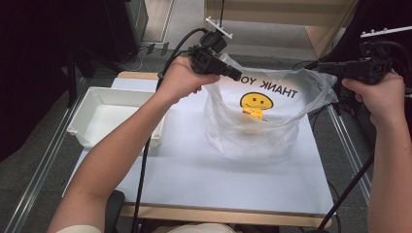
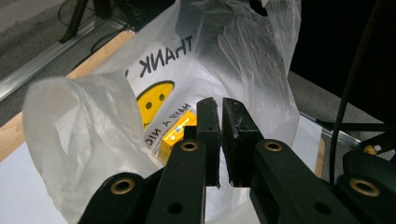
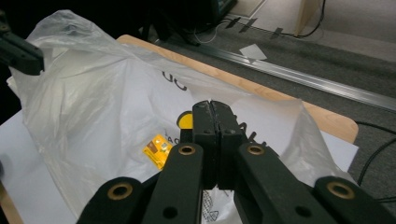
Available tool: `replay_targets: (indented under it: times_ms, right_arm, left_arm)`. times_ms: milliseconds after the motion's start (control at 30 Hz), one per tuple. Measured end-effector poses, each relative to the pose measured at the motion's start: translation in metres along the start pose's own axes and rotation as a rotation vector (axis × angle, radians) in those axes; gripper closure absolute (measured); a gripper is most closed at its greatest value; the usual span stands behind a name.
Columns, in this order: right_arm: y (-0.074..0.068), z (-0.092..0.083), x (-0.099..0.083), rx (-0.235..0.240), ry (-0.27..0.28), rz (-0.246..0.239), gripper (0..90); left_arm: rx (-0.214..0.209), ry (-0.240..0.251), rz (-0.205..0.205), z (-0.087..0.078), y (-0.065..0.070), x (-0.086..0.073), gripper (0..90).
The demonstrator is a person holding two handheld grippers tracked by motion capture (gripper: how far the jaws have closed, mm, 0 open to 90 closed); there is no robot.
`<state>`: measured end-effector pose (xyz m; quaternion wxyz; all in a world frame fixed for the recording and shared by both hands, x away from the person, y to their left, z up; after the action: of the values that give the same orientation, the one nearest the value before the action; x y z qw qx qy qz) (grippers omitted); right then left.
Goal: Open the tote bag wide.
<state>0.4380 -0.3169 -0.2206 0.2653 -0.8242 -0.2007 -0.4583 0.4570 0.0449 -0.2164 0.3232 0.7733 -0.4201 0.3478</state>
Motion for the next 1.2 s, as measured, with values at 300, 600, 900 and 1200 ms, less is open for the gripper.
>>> replay_targets:
  times_ms: [300, 600, 900, 1200]
  right_arm:
    - [-0.008, 0.013, 0.002, 0.006, -0.042, -0.033, 90.0]
    - [-0.009, 0.033, -0.009, 0.014, -0.063, -0.032, 90.0]
    - [-0.004, 0.045, -0.024, 0.014, -0.088, -0.002, 90.0]
    - [0.002, 0.054, -0.039, 0.011, -0.104, 0.027, 90.0]
  left_arm:
    - [0.03, 0.0, -0.001, 0.011, -0.01, 0.005, 83.4]
    - [0.052, -0.002, -0.021, 0.022, -0.022, -0.004, 83.3]
    - [0.076, -0.033, -0.05, 0.031, -0.034, -0.018, 83.5]
    - [0.086, -0.059, -0.09, 0.042, -0.047, -0.036, 82.1]
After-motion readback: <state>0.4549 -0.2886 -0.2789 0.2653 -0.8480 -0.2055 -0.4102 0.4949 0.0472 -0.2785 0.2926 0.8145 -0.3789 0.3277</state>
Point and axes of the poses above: each handheld gripper's, and its own axes: z roughly forward along the jaws, x roughly out of its top, y roughly to its right, the point moved 2 cm from there along z, roughly forward along the jaws, and after that the axes turned 9 degrees about y, right-handed, at the moved point
